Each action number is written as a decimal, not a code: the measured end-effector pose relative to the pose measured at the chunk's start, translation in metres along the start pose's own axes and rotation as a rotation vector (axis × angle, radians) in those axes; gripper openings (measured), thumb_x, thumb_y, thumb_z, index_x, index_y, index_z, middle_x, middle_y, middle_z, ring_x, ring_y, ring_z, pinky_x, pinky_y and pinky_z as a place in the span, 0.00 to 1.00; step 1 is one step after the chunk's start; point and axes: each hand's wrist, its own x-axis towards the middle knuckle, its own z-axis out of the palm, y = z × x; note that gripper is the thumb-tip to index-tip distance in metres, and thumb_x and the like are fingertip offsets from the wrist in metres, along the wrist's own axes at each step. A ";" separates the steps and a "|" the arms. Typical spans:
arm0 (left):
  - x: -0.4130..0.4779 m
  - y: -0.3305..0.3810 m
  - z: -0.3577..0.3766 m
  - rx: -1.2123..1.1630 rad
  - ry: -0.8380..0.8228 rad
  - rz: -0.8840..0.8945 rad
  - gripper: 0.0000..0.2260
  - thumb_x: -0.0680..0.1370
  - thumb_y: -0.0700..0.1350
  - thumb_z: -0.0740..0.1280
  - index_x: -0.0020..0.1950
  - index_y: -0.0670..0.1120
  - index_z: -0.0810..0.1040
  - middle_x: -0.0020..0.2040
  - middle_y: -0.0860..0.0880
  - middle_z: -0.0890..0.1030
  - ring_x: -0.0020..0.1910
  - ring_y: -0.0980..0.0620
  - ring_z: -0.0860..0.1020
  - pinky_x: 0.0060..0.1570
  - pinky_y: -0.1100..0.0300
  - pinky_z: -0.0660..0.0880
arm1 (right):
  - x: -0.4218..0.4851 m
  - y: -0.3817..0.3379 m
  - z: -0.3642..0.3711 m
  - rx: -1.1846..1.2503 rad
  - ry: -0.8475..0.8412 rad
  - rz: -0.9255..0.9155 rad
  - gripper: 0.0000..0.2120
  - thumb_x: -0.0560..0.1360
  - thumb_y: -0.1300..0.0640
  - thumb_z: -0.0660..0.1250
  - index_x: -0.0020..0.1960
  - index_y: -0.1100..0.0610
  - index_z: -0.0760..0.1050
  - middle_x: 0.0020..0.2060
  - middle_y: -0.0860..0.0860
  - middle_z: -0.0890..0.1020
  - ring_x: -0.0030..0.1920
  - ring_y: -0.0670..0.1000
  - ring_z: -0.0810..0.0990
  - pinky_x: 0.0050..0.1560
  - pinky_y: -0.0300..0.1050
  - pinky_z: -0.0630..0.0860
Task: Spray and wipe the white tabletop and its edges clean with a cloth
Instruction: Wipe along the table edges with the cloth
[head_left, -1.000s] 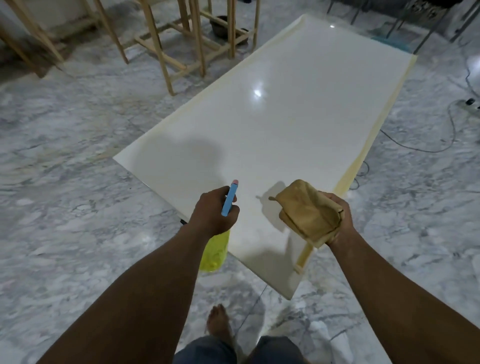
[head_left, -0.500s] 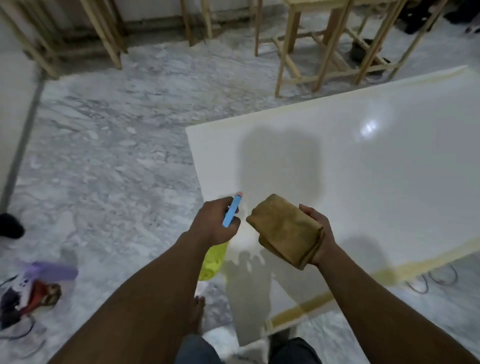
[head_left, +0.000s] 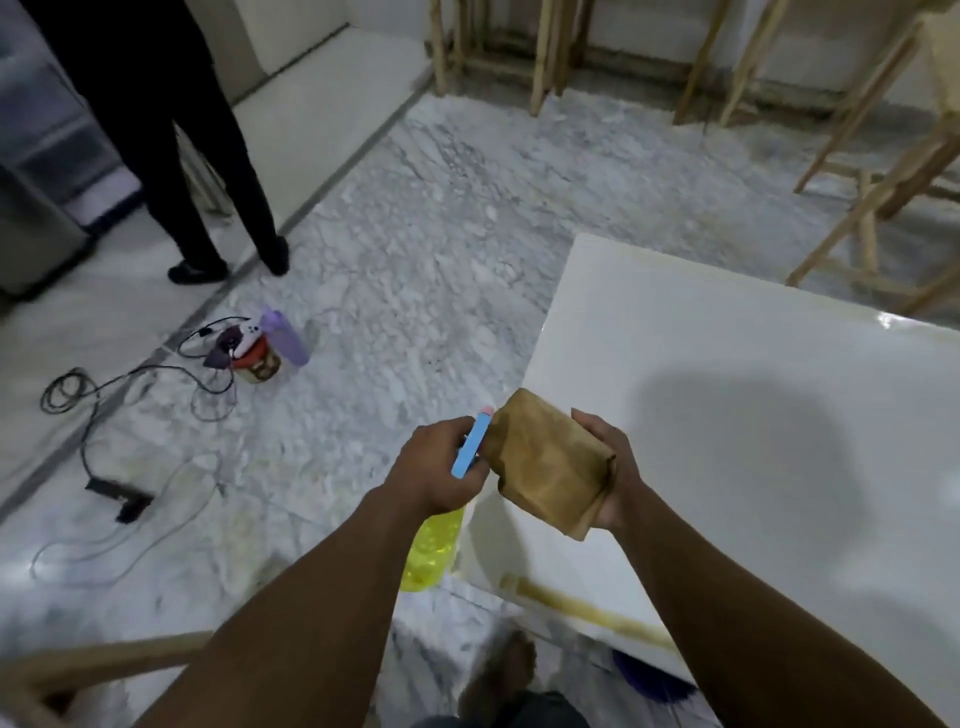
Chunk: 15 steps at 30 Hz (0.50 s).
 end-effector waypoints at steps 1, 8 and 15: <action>-0.012 -0.005 0.001 -0.007 0.014 -0.021 0.12 0.70 0.50 0.65 0.48 0.45 0.80 0.40 0.45 0.84 0.40 0.43 0.82 0.47 0.44 0.81 | 0.000 0.007 0.003 -0.008 -0.037 0.023 0.28 0.76 0.40 0.59 0.60 0.62 0.80 0.55 0.62 0.82 0.51 0.63 0.82 0.53 0.55 0.80; -0.104 -0.021 0.037 -0.011 0.085 -0.117 0.08 0.72 0.50 0.69 0.46 0.47 0.79 0.38 0.47 0.84 0.39 0.44 0.83 0.47 0.45 0.82 | -0.029 0.046 0.005 -0.069 -0.071 0.086 0.31 0.72 0.39 0.67 0.66 0.60 0.77 0.61 0.61 0.81 0.57 0.61 0.80 0.65 0.57 0.74; -0.178 0.002 0.092 -0.078 0.035 -0.200 0.06 0.76 0.47 0.75 0.47 0.48 0.80 0.44 0.45 0.86 0.41 0.43 0.86 0.49 0.43 0.84 | -0.073 0.073 -0.021 -0.150 -0.054 0.137 0.29 0.72 0.38 0.68 0.62 0.59 0.81 0.56 0.60 0.84 0.50 0.60 0.85 0.54 0.54 0.81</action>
